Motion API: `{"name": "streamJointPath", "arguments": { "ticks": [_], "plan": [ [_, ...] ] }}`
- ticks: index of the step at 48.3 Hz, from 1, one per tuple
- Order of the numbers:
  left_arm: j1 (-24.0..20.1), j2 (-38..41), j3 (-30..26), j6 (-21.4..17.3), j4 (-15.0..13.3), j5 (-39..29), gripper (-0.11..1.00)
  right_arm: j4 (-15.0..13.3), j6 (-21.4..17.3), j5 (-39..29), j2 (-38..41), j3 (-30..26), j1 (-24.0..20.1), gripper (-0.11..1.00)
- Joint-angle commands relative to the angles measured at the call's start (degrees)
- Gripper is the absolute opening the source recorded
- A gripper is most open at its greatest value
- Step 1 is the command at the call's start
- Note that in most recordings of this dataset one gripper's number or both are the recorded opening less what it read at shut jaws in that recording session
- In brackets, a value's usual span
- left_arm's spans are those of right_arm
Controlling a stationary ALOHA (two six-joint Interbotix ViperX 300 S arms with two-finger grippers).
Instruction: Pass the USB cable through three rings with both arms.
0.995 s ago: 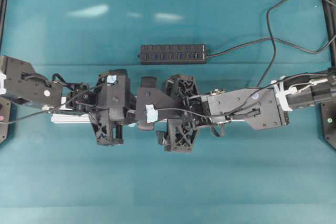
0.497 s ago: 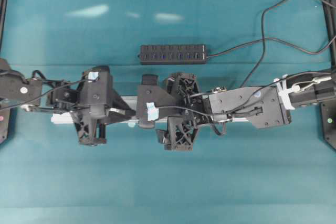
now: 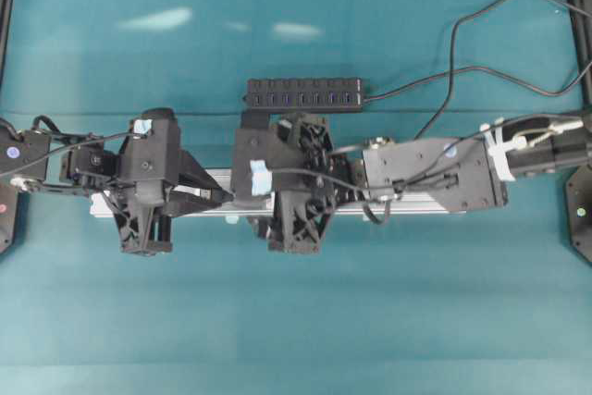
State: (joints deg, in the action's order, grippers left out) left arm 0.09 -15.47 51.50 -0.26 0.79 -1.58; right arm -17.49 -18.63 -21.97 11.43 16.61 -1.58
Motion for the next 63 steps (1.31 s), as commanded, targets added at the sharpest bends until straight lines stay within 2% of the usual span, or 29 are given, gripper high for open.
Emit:
{"name": "streamJointPath", "arguments": {
  "ticks": [1, 18, 25, 30, 41, 48, 63],
  "plan": [
    [0.3, -0.9, -1.0, 0.1, 0.1, 0.3, 0.23, -0.2, -0.4, 1.1, -0.5, -0.9, 0.4, 0.77],
    [0.3, -0.9, -1.0, 0.1, 0.1, 0.3, 0.23, 0.3, -0.6, 5.2, 1.7, -1.1, -0.2, 0.63],
    [0.3, -0.9, -1.0, 0.1, 0.1, 0.3, 0.23, 0.3, -0.6, 5.4, 1.7, -1.1, -0.3, 0.54],
    [0.3, -0.9, -0.9, 0.2, 0.1, 0.3, 0.23, 0.3, -0.6, 5.2, 1.7, -1.1, -0.3, 0.43],
    [0.3, -0.9, -1.1, 0.1, 0.1, 0.3, 0.23, 0.3, -0.5, 5.4, 1.7, -0.7, -0.4, 0.10],
    [0.3, -0.9, -1.2, 0.0, 0.1, 0.5, 0.23, 0.3, -0.4, 5.6, 1.7, -0.7, -0.4, -0.03],
    [0.2, -0.9, -1.1, 0.0, 0.1, 0.6, 0.23, 0.3, -0.5, 5.6, 1.7, -0.9, -0.4, -0.07]
  ]
}}
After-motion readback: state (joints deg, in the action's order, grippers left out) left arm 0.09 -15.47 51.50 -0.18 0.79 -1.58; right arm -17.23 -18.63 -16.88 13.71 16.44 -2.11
